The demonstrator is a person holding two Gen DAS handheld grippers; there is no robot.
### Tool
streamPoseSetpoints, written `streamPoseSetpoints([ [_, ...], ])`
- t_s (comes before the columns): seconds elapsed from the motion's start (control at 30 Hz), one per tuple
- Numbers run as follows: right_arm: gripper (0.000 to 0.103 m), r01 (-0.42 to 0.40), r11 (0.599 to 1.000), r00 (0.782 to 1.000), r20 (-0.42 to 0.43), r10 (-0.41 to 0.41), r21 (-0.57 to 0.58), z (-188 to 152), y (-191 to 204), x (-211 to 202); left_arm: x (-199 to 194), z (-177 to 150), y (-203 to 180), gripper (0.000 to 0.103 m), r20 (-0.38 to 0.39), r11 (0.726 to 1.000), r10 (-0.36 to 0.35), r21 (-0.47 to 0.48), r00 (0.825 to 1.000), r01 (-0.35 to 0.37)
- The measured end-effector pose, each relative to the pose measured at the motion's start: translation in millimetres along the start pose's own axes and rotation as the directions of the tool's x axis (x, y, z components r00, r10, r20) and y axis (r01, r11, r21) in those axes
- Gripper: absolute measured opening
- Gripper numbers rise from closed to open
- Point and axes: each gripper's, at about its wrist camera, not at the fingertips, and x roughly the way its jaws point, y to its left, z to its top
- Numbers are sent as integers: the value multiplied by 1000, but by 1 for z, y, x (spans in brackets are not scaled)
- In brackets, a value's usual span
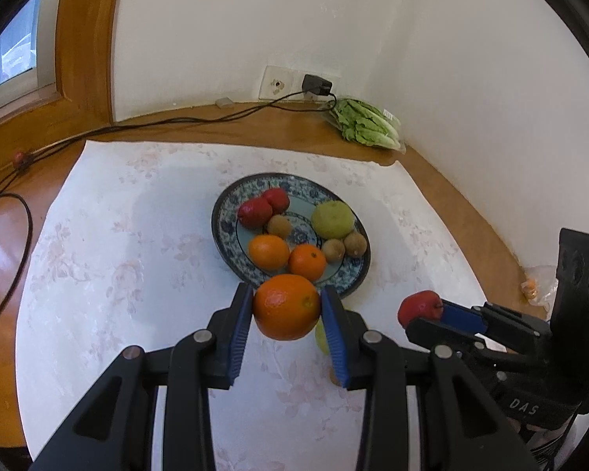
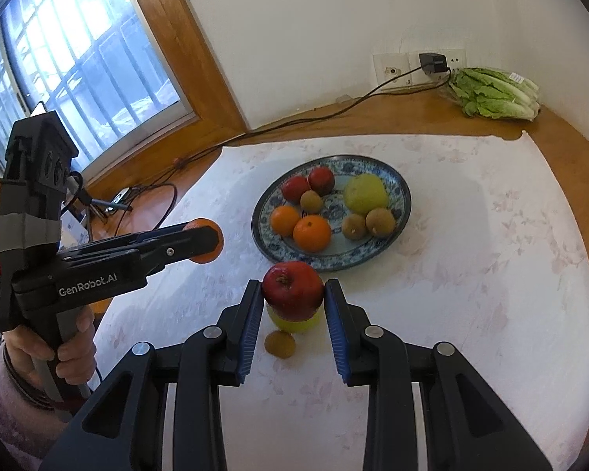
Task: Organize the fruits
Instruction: 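Carry the orange and red apple with both tools over the plate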
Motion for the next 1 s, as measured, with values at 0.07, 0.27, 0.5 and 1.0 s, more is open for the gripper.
streamPoseSetpoints([
  [0.07,33,3,1000,1000,4,-3,0,3,0,1,0,4,1,37,10,1000,3,2,1000,-3],
  [0.27,33,6,1000,1000,17,-6,-2,10,2,6,10,11,6,37,11,1000,2,-17,1000,-2],
  [0.5,33,41,999,999,20,-41,-6,11,-4,16,29,19,10,37,7,1000,11,-24,1000,-10],
  [1.0,33,80,997,997,3,-80,-22,11,-10,47,74,34,24,37,-3,998,39,-41,999,-39],
])
